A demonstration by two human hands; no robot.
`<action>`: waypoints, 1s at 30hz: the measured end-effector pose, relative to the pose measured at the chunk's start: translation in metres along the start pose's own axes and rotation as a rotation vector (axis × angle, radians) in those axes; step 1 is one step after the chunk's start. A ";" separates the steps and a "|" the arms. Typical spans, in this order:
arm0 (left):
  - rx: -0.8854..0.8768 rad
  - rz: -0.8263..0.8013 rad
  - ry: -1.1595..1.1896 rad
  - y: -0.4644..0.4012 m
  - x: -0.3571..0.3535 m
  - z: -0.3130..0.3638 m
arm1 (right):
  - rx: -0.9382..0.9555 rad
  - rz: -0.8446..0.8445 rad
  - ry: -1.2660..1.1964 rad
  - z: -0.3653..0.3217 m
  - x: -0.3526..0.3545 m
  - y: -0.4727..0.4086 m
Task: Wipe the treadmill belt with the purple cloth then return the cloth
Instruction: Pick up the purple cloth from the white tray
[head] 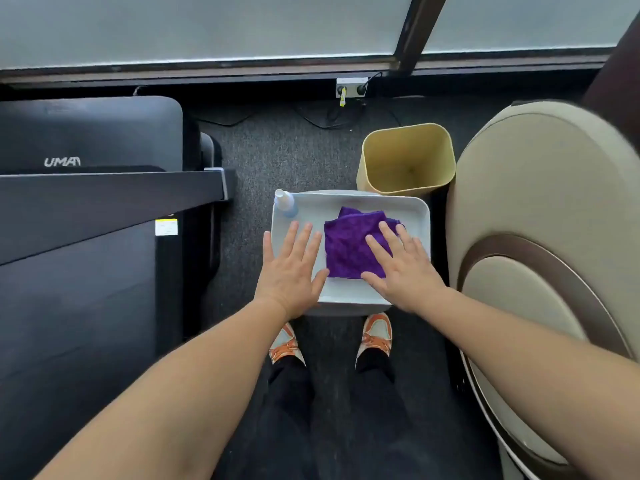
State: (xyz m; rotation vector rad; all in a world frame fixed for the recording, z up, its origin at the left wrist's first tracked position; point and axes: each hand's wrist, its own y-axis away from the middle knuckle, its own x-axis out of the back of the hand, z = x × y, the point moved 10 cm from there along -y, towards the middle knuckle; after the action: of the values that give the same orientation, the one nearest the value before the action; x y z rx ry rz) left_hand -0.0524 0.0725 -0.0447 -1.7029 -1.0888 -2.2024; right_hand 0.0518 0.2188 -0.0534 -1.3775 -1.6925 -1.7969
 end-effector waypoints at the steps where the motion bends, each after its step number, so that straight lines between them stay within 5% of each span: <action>1: 0.008 -0.009 -0.011 -0.003 -0.008 -0.001 | 0.017 0.004 0.028 0.000 -0.004 -0.006; 30: 0.019 -0.064 0.047 -0.041 -0.065 -0.008 | -0.023 0.057 0.007 -0.010 -0.044 -0.084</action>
State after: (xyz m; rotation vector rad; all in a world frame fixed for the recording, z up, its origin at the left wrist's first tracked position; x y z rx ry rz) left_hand -0.0576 0.0780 -0.1214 -1.6218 -1.1643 -2.2508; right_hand 0.0046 0.2142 -0.1358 -1.4132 -1.6175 -1.7927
